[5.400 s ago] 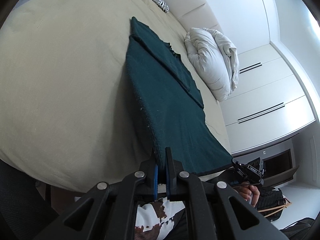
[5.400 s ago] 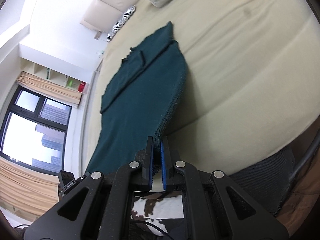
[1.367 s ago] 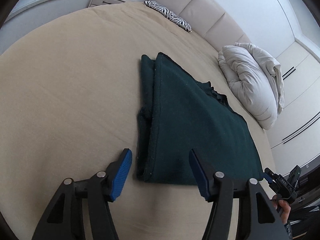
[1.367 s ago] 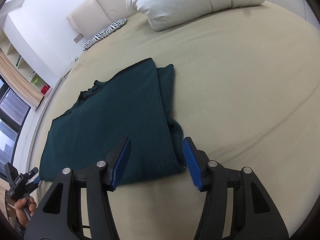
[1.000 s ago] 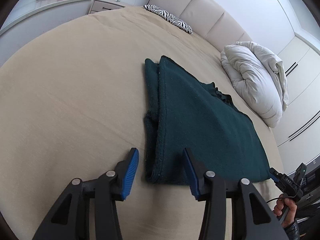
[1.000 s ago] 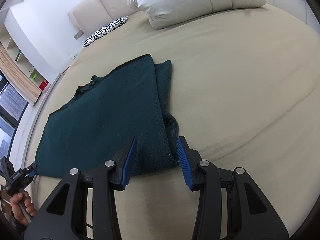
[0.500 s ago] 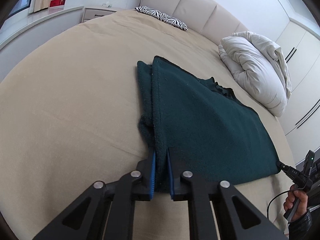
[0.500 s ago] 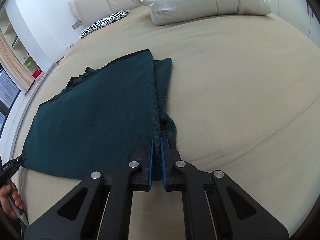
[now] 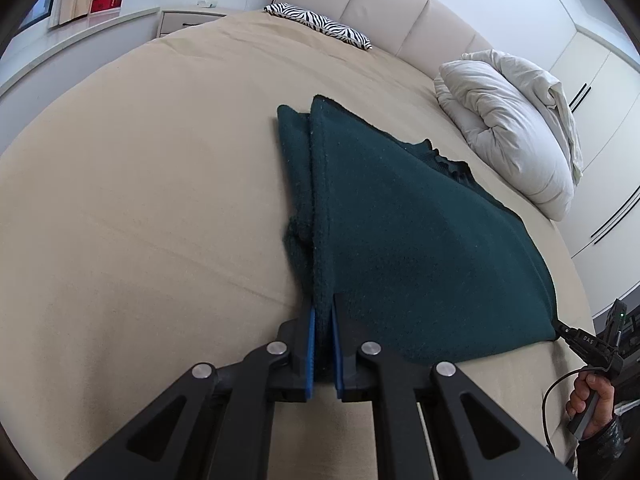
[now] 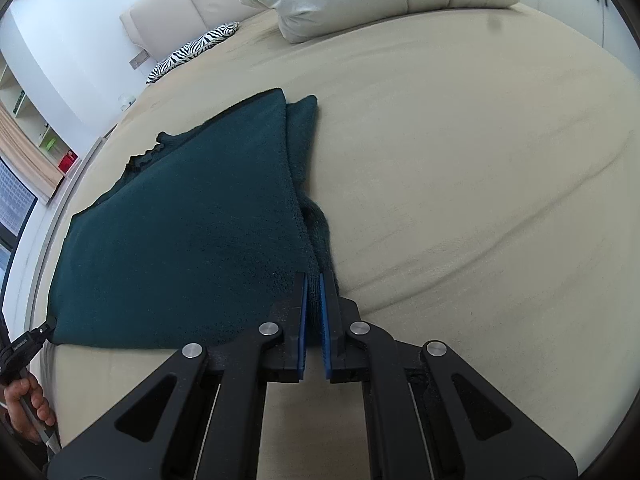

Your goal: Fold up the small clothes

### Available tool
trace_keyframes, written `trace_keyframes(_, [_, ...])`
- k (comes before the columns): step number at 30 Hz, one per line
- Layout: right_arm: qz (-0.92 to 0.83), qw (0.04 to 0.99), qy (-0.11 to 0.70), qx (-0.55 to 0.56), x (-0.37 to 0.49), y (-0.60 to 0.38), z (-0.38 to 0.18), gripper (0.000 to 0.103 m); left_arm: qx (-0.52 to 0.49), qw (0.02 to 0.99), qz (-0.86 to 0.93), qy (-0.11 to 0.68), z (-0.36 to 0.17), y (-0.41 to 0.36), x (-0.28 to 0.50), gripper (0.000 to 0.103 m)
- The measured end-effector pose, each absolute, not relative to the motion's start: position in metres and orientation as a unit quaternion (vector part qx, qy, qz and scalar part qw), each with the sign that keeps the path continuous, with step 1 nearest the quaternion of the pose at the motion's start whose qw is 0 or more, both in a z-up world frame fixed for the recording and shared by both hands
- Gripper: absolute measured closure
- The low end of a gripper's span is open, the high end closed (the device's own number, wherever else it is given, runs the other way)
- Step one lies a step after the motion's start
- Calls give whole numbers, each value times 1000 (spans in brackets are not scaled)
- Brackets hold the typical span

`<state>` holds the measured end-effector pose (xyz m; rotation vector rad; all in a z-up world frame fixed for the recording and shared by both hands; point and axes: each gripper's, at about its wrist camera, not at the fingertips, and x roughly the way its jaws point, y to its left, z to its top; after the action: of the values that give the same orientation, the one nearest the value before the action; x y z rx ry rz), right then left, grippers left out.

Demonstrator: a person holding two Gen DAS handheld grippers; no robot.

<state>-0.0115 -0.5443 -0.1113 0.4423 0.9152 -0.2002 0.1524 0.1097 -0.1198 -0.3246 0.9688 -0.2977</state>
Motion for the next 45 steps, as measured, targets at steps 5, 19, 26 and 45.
trace_keyframes(5, [-92,869,431,227,-5,-550,-111,98,-156,862,-144,460,-120,111,152,94])
trace_keyframes(19, [-89,865,449,205,-8,-539,-114,98,-163,862,-146,457,-121,114,151,94])
trace_keyframes(26, [-73,860,454,219,-7,-539,-116,97,-169,862,-146,455,-121,117,150,93])
trace_keyframes(45, [76,864,425,258,148,-418,-79,68,13,918,-163,361,-51,3,231,58])
